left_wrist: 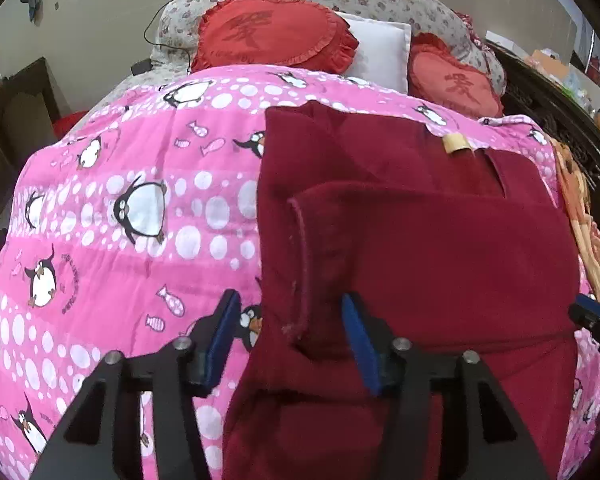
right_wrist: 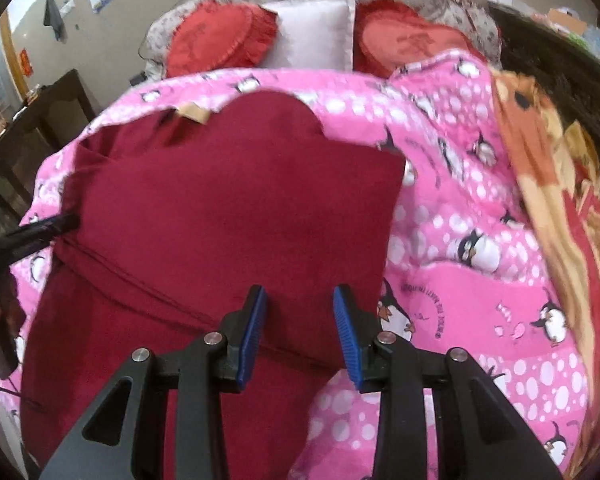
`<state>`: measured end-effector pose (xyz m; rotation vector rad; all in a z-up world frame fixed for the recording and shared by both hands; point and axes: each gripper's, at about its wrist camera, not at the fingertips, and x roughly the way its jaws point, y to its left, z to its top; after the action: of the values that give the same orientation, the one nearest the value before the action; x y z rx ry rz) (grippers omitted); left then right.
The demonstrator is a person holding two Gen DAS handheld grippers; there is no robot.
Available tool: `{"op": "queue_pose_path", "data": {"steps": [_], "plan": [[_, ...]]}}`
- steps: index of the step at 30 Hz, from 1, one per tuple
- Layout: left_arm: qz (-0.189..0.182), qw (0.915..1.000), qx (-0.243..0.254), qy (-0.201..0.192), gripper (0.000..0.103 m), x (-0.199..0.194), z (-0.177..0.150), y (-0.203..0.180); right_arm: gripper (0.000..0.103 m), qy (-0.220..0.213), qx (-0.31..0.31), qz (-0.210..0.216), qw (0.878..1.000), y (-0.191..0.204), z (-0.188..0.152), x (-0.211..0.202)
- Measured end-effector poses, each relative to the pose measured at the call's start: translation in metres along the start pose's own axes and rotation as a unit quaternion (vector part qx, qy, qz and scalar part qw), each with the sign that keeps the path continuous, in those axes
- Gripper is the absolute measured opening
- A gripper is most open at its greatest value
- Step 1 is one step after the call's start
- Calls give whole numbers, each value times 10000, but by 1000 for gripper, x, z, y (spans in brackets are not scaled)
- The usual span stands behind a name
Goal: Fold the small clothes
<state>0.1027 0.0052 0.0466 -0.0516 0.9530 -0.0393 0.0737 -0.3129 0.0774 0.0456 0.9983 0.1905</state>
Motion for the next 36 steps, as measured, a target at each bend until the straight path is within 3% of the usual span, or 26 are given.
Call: {"op": "queue_pose_path", "data": {"steps": [9, 14, 16, 21, 29, 36], "plan": [[-17, 10000, 61, 67, 72, -37, -18, 21, 13, -158, 78, 219, 9996, 2, -5, -35], [-69, 9998, 44, 192, 72, -64, -42, 36, 13, 273, 206, 184, 9992, -3, -19, -10], [-87, 9997, 30, 218, 74, -76, -53, 42, 13, 223, 220, 229, 9992, -5, -22, -8], [-125, 9996, 16, 237, 82, -103, -79, 55, 13, 148, 382, 485, 9980, -11, -26, -45], [-224, 9990, -10, 394, 82, -130, -120, 64, 13, 595, 568, 892, 9926, -20, -80, -77], [54, 9990, 220, 389, 82, -147, -155, 56, 13, 772, 351, 987, 9915, -7, -131, -96]]}}
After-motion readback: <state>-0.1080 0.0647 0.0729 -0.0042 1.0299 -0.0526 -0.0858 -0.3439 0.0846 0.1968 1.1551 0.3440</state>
